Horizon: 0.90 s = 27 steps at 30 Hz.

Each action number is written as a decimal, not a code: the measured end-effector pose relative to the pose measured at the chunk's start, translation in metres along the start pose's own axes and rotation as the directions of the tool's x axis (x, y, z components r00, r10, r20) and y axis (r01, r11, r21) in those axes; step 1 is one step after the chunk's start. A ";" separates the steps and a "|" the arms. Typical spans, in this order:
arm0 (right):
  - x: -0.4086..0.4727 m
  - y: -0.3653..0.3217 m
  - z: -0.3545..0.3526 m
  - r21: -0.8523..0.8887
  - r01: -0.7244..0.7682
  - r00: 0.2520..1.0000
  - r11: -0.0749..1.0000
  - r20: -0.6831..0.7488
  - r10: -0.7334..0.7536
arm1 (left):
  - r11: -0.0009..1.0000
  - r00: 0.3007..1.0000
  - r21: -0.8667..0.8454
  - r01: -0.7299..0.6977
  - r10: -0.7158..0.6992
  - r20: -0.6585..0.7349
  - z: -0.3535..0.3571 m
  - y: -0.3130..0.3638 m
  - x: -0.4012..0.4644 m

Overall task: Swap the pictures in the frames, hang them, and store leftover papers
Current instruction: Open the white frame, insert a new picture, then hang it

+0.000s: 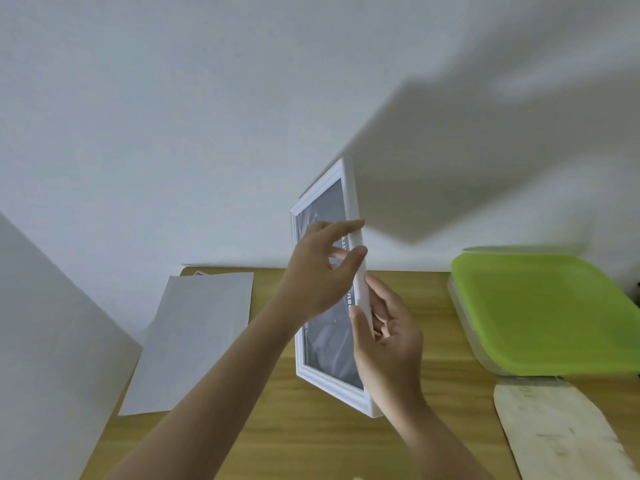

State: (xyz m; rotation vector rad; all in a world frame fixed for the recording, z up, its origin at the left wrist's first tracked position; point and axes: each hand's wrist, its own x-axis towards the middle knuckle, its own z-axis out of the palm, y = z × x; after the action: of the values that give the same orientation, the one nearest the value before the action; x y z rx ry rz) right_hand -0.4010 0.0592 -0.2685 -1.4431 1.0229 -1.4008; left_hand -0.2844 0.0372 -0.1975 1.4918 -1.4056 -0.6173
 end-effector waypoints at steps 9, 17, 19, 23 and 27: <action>-0.005 -0.019 -0.002 0.096 0.003 0.962 0.995 0.273 -0.029 | 0.995 0.977 0.026 0.094 -0.088 -0.193 -0.019 0.012 0.000; 0.011 0.015 -0.013 0.049 -0.056 0.974 0.997 0.221 0.044 | 0.991 0.947 0.047 0.129 -0.109 -0.303 -0.048 0.004 -0.005; 0.019 0.034 -0.019 -0.060 -0.086 0.986 0.994 0.138 0.094 | 0.990 0.940 0.025 0.138 -0.122 -0.320 -0.055 -0.003 -0.009; 0.033 0.061 -0.032 -0.148 -0.257 0.953 0.955 0.125 0.276 | 0.987 0.932 -0.087 0.136 -0.157 -0.326 -0.065 -0.022 -0.019; 0.036 0.068 -0.035 0.024 -0.395 0.892 0.918 0.247 0.377 | 0.953 0.920 -0.240 0.185 -0.253 -0.298 -0.069 -0.044 -0.028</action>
State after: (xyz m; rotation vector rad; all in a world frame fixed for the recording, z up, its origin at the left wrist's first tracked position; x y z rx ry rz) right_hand -0.4339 0.0033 -0.3227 -1.2342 1.0237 -0.9421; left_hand -0.2105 0.0787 -0.2141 1.5131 -0.8978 -0.6024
